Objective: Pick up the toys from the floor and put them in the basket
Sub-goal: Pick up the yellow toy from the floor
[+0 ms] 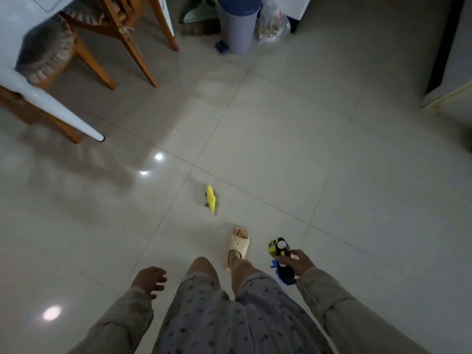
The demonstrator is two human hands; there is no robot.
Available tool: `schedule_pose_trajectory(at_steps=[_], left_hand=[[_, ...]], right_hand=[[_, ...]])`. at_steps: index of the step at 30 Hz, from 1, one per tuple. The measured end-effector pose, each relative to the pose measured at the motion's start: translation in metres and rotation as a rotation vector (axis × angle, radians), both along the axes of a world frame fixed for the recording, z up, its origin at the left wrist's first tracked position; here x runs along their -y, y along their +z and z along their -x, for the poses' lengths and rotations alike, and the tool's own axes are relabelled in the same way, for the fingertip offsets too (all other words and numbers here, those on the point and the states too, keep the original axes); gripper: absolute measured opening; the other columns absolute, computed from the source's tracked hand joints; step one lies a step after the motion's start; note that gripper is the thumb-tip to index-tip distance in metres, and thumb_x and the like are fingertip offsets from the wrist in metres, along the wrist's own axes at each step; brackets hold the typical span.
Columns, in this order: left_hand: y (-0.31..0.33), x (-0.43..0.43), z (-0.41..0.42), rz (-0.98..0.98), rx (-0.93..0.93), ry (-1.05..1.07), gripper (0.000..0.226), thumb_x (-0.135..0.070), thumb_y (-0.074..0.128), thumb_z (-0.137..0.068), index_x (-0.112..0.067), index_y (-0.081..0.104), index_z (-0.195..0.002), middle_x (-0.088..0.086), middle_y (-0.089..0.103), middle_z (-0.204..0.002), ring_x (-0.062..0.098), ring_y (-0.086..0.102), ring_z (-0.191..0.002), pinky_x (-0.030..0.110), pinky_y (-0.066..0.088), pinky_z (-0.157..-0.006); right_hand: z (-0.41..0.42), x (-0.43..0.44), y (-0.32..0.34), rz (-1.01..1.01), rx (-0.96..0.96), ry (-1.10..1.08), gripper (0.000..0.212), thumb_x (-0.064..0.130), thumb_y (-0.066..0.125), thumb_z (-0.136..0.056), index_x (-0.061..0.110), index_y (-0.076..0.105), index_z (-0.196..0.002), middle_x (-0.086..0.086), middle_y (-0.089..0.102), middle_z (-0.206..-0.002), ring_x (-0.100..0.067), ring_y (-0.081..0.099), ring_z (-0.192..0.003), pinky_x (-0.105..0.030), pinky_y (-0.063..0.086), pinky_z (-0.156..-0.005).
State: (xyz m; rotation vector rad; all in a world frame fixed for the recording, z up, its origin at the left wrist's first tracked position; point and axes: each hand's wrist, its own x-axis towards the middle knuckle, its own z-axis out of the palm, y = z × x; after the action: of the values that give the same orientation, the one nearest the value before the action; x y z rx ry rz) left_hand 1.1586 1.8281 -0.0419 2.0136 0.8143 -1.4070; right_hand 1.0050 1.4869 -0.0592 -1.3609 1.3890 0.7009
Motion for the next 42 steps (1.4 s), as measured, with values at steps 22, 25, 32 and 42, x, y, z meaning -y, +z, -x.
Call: schedule_pose_trajectory(at_steps=[22, 25, 32, 42], left_hand=[[-0.324, 0.204, -0.164, 0.038, 0.144, -0.325, 0.029, -0.013, 0.048, -0.086, -0.008, 0.063, -0.111, 0.017, 0.065, -0.121, 0.033, 0.062, -0.11, 0.034, 0.046, -0.094], [-0.416, 0.207, -0.17, 0.041, 0.141, -0.316, 0.034, -0.016, 0.049, -0.087, -0.009, 0.057, -0.12, 0.017, 0.062, -0.124, 0.031, 0.06, -0.109, 0.029, 0.042, -0.085], [-0.575, 0.202, -0.169, -0.029, 0.289, -0.281, 0.057, -0.017, 0.061, -0.078, -0.014, 0.041, -0.131, 0.024, 0.055, -0.122, 0.037, 0.053, -0.113, 0.036, 0.042, -0.09], [-0.539, 0.197, -0.155, 0.056, 0.186, 0.025, 0.031, -0.011, 0.065, -0.075, -0.013, 0.039, -0.092, 0.016, 0.061, -0.098, 0.031, 0.062, -0.088, 0.039, 0.054, -0.076]], right_hand=[[-0.115, 0.068, -0.27, -0.132, -0.068, -0.149, 0.049, 0.018, 0.072, -0.08, 0.013, 0.047, -0.122, -0.017, 0.06, -0.112, -0.034, 0.062, -0.101, -0.037, 0.05, -0.074], [-0.119, 0.053, -0.338, -0.158, -0.023, -0.182, 0.039, 0.016, 0.069, -0.082, 0.019, 0.049, -0.115, -0.012, 0.066, -0.094, -0.032, 0.064, -0.088, -0.041, 0.051, -0.075], [-0.077, 0.008, -0.448, -0.157, -0.104, -0.361, 0.031, 0.0, 0.065, -0.082, 0.023, 0.055, -0.099, -0.01, 0.068, -0.075, -0.024, 0.064, -0.067, -0.037, 0.053, -0.062], [-0.073, -0.005, -0.408, -0.171, -0.165, -0.398, 0.037, 0.001, 0.067, -0.082, 0.014, 0.05, -0.112, -0.012, 0.066, -0.078, -0.026, 0.062, -0.07, -0.036, 0.049, -0.064]])
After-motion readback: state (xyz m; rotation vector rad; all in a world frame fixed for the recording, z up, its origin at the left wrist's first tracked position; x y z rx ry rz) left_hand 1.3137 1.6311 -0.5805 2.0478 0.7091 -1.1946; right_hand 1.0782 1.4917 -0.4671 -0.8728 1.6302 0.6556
